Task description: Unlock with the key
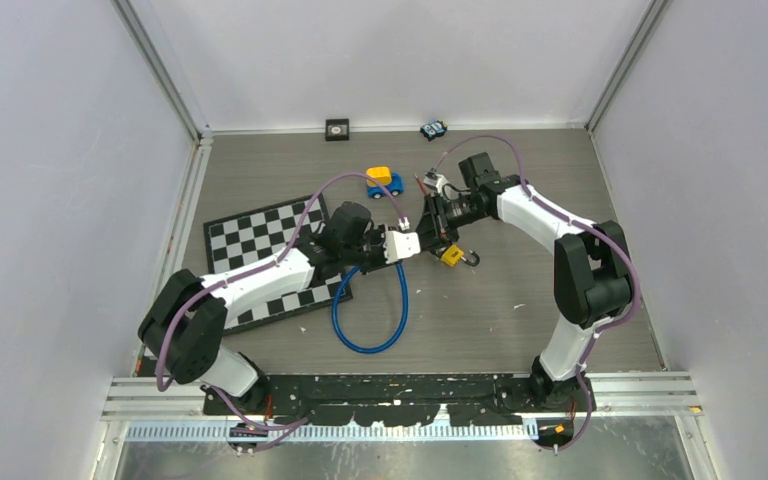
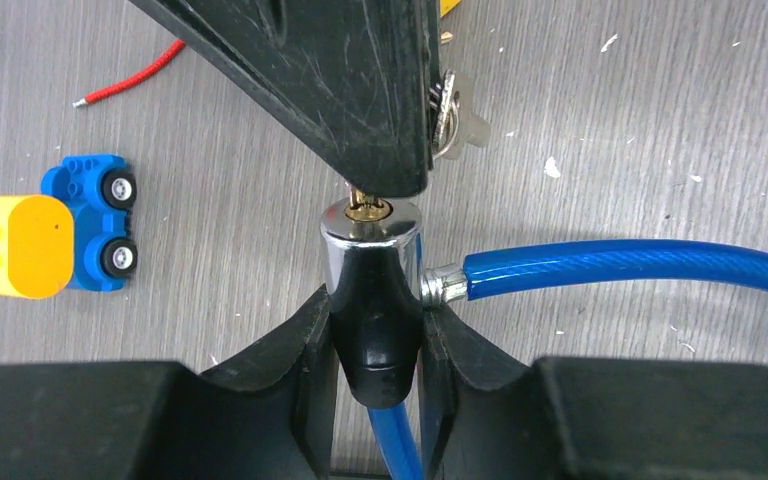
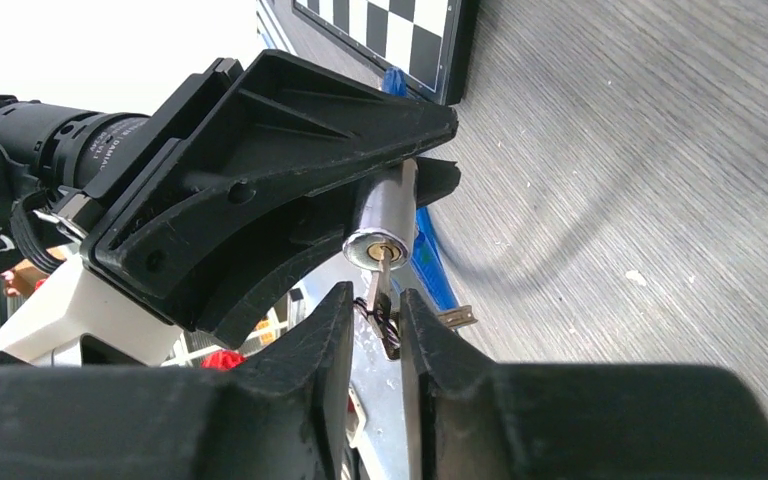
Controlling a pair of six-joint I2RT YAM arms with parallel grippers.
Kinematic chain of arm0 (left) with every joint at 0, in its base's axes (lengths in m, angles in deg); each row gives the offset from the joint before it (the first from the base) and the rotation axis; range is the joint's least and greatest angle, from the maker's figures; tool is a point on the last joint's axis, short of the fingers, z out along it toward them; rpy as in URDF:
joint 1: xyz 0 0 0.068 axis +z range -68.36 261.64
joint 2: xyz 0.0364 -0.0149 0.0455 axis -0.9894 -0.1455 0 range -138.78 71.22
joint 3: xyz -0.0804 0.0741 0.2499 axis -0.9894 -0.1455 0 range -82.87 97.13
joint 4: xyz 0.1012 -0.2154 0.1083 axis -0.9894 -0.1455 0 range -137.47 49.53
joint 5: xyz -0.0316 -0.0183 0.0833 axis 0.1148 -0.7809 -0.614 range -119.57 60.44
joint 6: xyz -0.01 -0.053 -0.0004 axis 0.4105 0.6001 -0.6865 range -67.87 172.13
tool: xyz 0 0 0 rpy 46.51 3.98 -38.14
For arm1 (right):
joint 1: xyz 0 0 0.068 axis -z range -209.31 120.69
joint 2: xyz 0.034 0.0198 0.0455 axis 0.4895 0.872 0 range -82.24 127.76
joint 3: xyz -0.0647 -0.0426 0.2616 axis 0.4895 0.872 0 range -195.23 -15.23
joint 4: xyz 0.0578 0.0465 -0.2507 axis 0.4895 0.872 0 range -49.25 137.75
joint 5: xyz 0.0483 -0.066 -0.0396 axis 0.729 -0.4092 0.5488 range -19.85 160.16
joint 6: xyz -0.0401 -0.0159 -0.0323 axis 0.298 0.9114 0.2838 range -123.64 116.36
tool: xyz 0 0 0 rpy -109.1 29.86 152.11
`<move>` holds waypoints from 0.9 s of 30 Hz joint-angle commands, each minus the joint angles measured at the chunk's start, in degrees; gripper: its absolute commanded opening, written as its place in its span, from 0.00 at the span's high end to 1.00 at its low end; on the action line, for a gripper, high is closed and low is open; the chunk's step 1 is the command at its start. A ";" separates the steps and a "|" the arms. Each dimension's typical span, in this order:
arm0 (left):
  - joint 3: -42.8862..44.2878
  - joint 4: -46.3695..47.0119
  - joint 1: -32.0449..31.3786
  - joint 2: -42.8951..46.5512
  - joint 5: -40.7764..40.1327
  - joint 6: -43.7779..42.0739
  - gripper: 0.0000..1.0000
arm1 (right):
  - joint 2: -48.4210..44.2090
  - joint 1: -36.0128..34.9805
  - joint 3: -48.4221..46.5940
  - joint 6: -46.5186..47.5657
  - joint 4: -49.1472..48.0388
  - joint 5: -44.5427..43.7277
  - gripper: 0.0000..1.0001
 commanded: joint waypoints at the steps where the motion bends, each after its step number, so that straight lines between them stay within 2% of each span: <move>1: 1.18 1.24 0.23 3.18 3.09 -2.02 1.00 | -0.83 2.70 -2.93 6.17 4.59 2.52 0.66; 6: 1.49 -0.59 0.22 3.52 4.34 -3.30 1.00 | -2.76 3.68 -5.20 8.59 7.22 1.54 0.52; 10: 1.37 -1.48 0.19 3.79 5.06 -4.12 1.00 | -3.19 3.64 -6.42 8.34 7.22 -0.05 0.49; 15: 1.39 -1.90 0.18 3.81 5.00 -4.61 1.00 | -2.23 3.23 -7.61 7.46 6.88 -0.04 0.55; 22: 1.62 -1.90 0.19 3.56 5.26 -4.12 1.00 | -1.38 1.52 -6.59 7.87 6.25 -0.48 0.71; 27: 1.63 -1.84 0.18 3.59 5.05 -4.04 1.00 | -1.37 0.39 -5.20 8.24 6.08 -1.03 0.71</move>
